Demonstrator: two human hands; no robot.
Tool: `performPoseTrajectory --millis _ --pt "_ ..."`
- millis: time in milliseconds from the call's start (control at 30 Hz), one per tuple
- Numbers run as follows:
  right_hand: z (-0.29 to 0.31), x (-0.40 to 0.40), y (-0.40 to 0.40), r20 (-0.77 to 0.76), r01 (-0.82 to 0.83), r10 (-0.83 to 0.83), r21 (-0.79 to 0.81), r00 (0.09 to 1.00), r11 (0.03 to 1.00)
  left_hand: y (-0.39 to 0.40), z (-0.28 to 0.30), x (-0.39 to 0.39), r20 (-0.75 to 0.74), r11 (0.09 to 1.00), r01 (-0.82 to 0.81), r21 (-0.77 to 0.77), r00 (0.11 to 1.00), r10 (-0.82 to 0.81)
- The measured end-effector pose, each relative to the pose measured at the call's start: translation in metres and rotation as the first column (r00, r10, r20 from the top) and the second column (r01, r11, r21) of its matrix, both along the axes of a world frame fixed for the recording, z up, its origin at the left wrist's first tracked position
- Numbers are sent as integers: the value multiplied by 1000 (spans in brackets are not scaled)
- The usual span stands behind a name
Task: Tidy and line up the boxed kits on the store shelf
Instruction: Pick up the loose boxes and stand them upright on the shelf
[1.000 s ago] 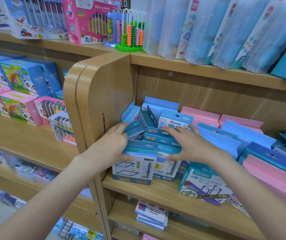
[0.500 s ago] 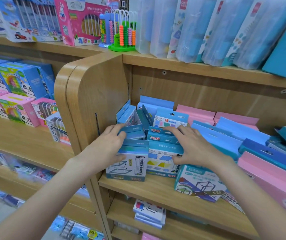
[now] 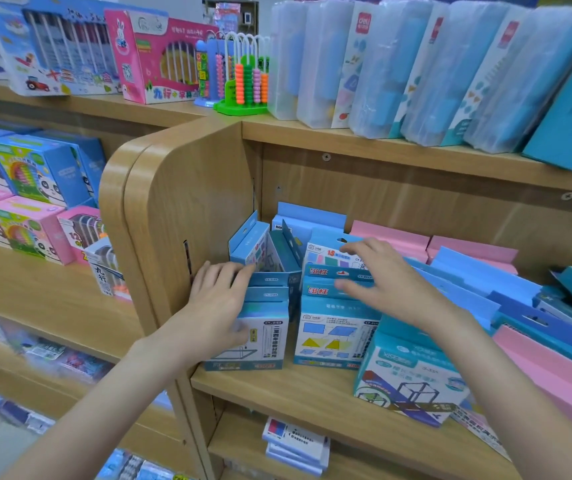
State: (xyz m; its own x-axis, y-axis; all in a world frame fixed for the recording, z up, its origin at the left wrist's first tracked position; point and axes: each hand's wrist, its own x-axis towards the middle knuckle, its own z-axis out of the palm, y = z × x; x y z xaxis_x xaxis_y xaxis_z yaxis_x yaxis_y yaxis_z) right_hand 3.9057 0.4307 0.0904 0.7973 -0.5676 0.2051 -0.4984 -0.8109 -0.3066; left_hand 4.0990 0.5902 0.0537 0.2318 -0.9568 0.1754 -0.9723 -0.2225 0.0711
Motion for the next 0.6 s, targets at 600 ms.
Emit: performPoseTrajectory --millis 600 --pt "-8 96 -34 197 209 -281 319 939 924 8 -3 19 -21 983 184 -12 983 -184"
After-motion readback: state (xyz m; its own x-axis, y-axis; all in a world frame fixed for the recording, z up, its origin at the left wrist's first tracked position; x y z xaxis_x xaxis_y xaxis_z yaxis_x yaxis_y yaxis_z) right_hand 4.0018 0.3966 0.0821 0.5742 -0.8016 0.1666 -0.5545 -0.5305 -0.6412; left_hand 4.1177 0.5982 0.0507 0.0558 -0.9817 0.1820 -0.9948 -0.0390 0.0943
